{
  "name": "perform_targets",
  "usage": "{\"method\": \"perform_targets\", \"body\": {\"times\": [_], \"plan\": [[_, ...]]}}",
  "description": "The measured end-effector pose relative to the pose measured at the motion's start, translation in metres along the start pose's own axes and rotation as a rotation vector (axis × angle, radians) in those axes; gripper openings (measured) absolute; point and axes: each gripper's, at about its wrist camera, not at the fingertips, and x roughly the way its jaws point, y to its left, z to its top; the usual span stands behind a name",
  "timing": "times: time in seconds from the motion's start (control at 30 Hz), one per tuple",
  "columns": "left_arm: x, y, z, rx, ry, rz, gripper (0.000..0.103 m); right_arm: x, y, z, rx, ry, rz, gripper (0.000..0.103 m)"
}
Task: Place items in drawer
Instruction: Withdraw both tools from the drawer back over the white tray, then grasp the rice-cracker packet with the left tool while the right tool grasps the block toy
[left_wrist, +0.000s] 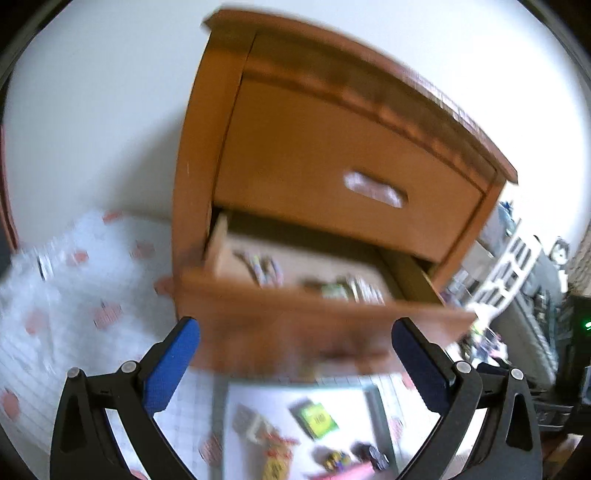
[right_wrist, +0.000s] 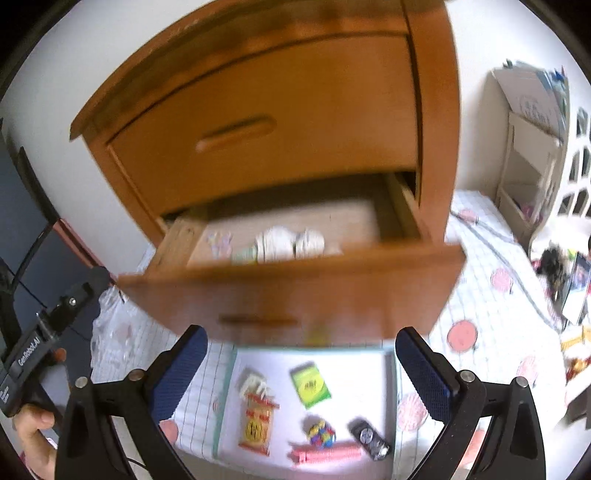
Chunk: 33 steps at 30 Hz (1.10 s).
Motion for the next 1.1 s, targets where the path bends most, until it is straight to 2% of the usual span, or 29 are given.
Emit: {"method": "perform_targets", "body": {"times": [0.13,0.37,0.53,0.63,0.9,0.93,1.1], "plan": [[0.017,0.011,-0.023,-0.022,0.127,0.001,0.103,0.011,-0.008,-0.037,0.02,0.058,-0.003,0.103],[0.047,0.016,-0.06,-0.02,0.264,0.074,0.103,0.055,-0.031,-0.093,0.129,0.224,-0.01,0.103],[0.073,0.013,-0.09,0.017,0.366,0.091,0.103,0.079,-0.042,-0.112,0.15,0.311,-0.052,0.103],[0.089,0.013,-0.111,0.04,0.432,0.099,0.103,0.095,-0.043,-0.12,0.168,0.36,-0.044,0.103],[0.108,0.024,-0.14,0.025,0.511,0.105,0.101,0.127,-0.041,-0.14,0.155,0.449,-0.061,0.098],[0.11,0.024,-0.143,0.026,0.518,0.103,0.098,0.131,-0.042,-0.142,0.166,0.458,-0.058,0.096],[0.116,0.022,-0.154,0.049,0.545,0.105,0.096,0.139,-0.046,-0.143,0.195,0.473,-0.048,0.086]]}}
